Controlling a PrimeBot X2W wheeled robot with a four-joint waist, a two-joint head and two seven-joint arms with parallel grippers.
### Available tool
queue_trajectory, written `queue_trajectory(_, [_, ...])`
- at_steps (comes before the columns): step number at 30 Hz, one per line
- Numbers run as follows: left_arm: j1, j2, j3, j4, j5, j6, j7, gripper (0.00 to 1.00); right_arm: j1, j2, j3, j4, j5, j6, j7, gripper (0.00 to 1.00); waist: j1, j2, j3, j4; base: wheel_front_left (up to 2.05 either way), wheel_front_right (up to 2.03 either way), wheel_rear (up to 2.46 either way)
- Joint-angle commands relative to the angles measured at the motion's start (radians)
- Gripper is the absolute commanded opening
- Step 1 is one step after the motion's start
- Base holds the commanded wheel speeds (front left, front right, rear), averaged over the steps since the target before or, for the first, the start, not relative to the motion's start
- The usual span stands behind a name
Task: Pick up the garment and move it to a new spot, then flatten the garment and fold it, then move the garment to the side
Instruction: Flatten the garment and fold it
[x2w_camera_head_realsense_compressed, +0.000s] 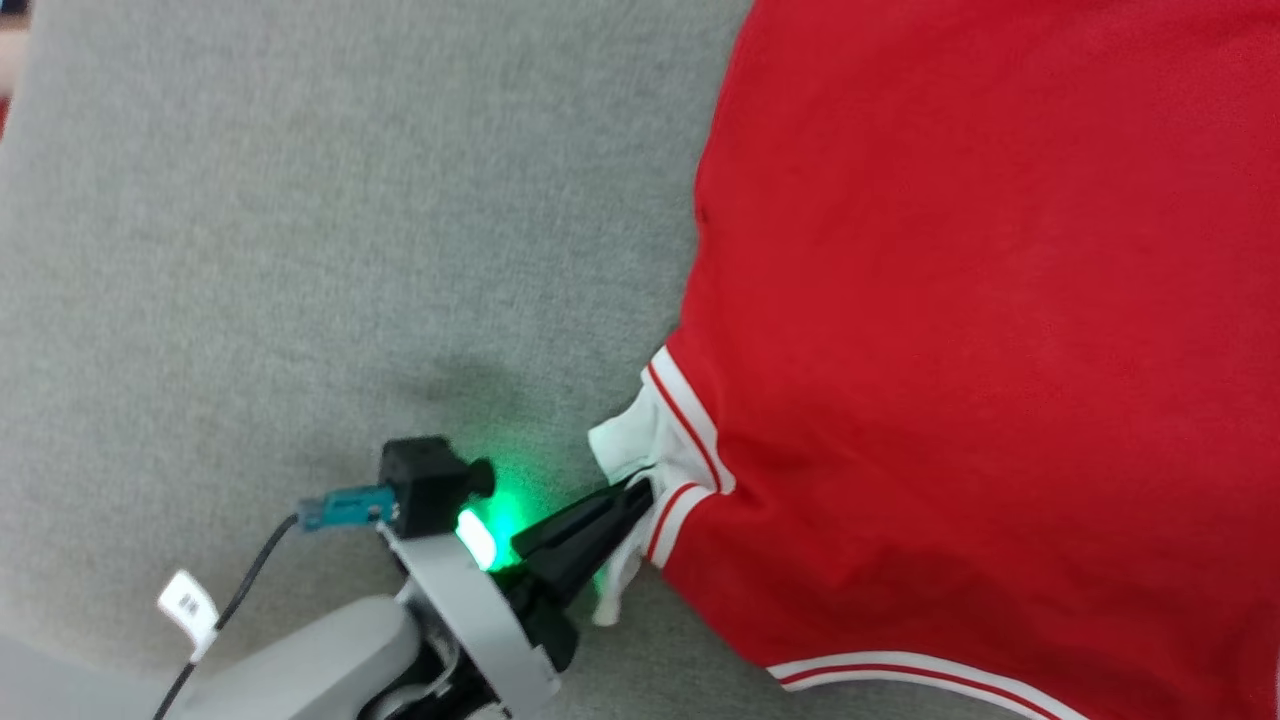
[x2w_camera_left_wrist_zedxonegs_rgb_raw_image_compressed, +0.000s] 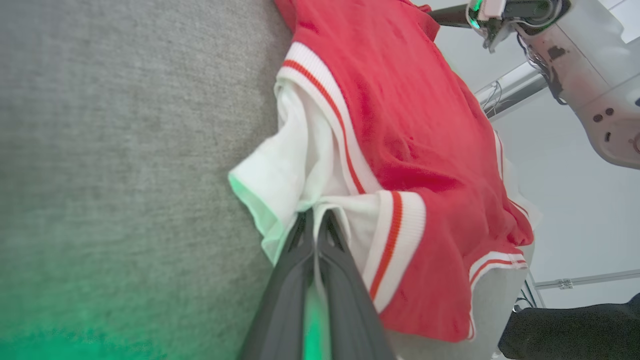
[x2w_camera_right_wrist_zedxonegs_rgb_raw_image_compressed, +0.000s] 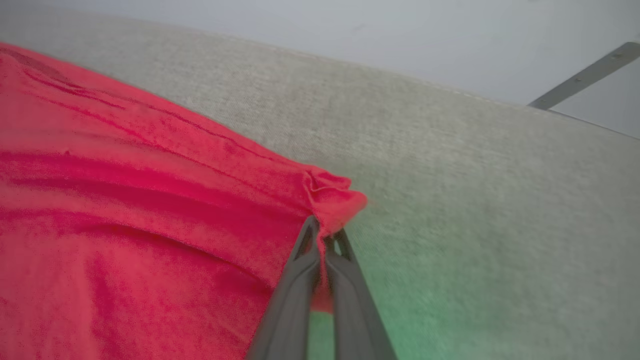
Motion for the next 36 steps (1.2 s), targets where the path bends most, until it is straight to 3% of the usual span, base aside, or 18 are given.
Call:
queue_trajectory(1, [0.055,0.044,-0.005,0.074,-0.005,0.029,0.017,0.0,0.052,-0.02,0.006,-0.035,0.04,-0.002,-0.005,0.0,0.0,0.0,-0.087,-0.052,0.0,0.0,0.0])
queue_trajectory(8, [0.151,0.057,0.041,0.052,0.002,0.022,0.013,0.0,0.396,-0.135,-0.007,-0.323,0.222,-0.002,0.009,0.0,0.0,0.0,-0.18,-0.133,0.0,0.0,0.0])
queue_trajectory(14, [0.205,0.069,0.096,0.039,0.021,0.018,0.01,0.0,0.691,-0.142,-0.105,-0.562,0.304,-0.002,0.083,0.0,0.0,0.0,-0.237,-0.188,0.0,0.0,0.0])
queue_trajectory(19, [0.245,0.075,0.151,0.04,0.039,0.018,0.01,0.0,0.936,-0.097,-0.199,-0.754,0.301,-0.002,0.178,0.0,0.0,0.0,-0.261,-0.217,0.0,0.0,0.0])
queue_trajectory(25, [0.287,0.076,0.206,0.038,0.062,0.018,0.01,0.0,1.203,0.012,-0.27,-0.928,0.266,-0.002,0.277,0.0,0.0,0.0,-0.277,-0.23,0.0,0.0,0.0])
queue_trajectory(28, [0.306,0.08,0.226,0.036,0.068,0.018,0.01,0.0,1.289,0.068,-0.258,-0.971,0.25,-0.002,0.304,0.0,0.0,0.0,-0.285,-0.236,0.0,0.0,0.0])
queue_trajectory(34, [0.326,0.083,0.235,0.033,0.074,0.018,0.01,0.0,1.328,0.122,-0.227,-0.992,0.209,-0.002,0.281,0.0,0.0,0.0,-0.298,-0.244,0.0,0.0,0.0])
queue_trajectory(35, [0.329,0.083,0.234,0.031,0.073,0.018,0.01,0.0,1.32,0.127,-0.227,-0.992,0.197,-0.002,0.262,0.36,0.0,0.0,-0.3,-0.246,0.0,0.0,0.0])
queue_trajectory(36, [0.331,0.083,0.234,0.03,0.073,0.018,0.01,0.0,1.311,0.127,-0.229,-0.993,0.187,-0.002,0.241,0.82,0.0,0.0,-0.303,-0.248,0.0,0.0,0.0])
